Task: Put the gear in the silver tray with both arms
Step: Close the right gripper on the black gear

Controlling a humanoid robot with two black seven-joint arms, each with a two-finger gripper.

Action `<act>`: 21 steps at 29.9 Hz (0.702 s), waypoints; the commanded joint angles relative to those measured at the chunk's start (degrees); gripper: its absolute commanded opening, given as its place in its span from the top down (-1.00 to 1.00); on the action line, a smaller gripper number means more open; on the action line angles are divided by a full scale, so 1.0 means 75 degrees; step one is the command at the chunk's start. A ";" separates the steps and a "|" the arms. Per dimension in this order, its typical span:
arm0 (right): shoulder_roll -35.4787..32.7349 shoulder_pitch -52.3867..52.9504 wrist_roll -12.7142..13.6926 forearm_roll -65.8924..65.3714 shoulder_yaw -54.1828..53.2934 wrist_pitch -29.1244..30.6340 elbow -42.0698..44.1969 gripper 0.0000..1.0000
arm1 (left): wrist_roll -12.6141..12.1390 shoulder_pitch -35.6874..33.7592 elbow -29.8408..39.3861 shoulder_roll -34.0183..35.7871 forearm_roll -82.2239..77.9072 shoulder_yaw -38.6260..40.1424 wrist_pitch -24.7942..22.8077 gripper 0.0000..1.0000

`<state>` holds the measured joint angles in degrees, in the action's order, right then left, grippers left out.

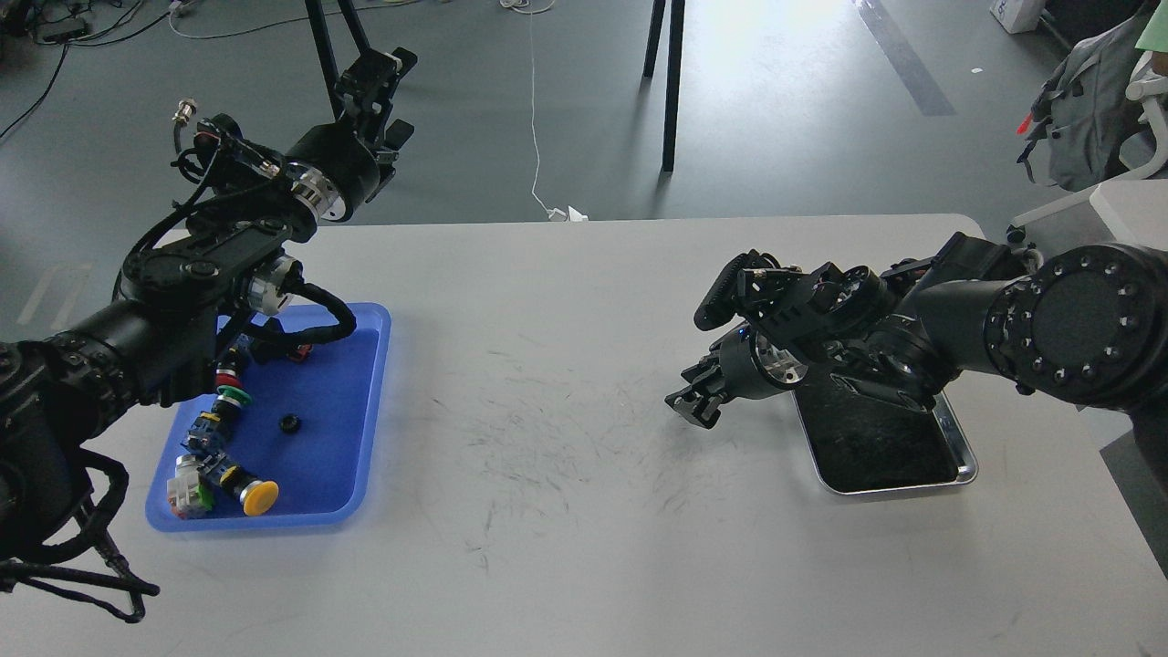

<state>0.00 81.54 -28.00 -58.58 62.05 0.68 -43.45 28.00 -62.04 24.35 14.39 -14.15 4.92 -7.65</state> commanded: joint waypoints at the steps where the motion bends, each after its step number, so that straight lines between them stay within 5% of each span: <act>1: 0.0000 0.0027 0.0000 -0.0018 0.0000 0.0026 -0.0020 0.17 | 0.0000 -0.0001 -0.0001 0.0003 0.0000 0.0000 0.0012 -0.96; 9: 0.0000 0.0027 0.0000 -0.0030 0.0047 0.0026 -0.0020 0.25 | 0.0000 0.0093 -0.0001 0.0014 0.0012 0.0000 0.0024 -0.96; 21: 0.0000 0.0015 0.0000 -0.0053 0.0071 0.0049 -0.0031 0.64 | 0.0000 0.0116 -0.0012 0.0014 0.0012 0.0000 0.0024 -0.96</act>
<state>0.00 81.48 -28.00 -58.96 62.57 0.93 -43.65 28.00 -61.26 24.25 14.51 -14.06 4.92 -7.47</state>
